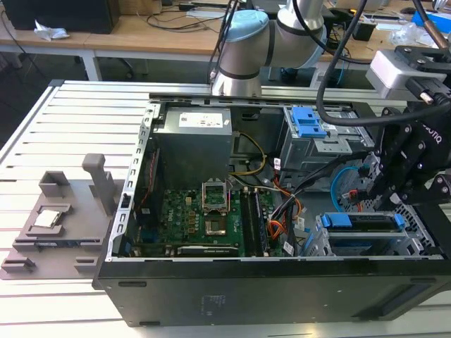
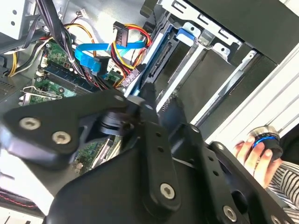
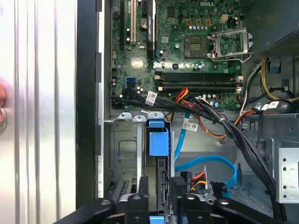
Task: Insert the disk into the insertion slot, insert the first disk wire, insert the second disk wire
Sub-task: 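Insert the first disk wire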
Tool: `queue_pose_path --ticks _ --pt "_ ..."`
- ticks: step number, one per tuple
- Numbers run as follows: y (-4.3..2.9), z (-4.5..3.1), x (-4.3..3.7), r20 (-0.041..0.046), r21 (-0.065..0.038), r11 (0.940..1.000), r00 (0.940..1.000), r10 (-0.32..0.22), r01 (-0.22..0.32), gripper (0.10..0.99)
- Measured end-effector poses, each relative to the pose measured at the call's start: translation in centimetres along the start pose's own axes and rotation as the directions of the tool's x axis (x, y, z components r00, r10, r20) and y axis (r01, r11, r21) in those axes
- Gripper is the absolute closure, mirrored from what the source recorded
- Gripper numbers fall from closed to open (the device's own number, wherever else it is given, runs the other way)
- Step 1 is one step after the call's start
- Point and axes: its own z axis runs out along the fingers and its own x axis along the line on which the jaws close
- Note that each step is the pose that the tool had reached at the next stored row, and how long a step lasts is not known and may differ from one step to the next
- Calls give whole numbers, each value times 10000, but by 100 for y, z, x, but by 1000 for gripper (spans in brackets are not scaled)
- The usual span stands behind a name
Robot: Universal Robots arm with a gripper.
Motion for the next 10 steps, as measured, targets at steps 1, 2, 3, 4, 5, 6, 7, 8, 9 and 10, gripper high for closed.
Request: queue_pose_path --ticks 1,2,3,4,5,6,7,8,9,10 --pt "0 0 0 -2 -1 10000 10000 0 0 722" --pt "0 0 0 -3 0 10000 10000 0 0 722" --pt "0 0 0 -4 -1 10000 10000 0 0 655" --pt "1 1 -5 -2 0 10000 10000 0 0 655" --pt "2 10 -20 1 0 10000 10000 -1 1 655" --pt "3 18 -39 2 -1 10000 10000 0 0 655" --pt "3 23 -54 2 0 10000 10000 0 0 655" --pt "3 33 -82 1 -1 10000 10000 0 0 655" --pt "3 46 -106 7 0 10000 10000 0 0 655" --pt "3 54 -113 7 -1 10000 10000 0 0 655"
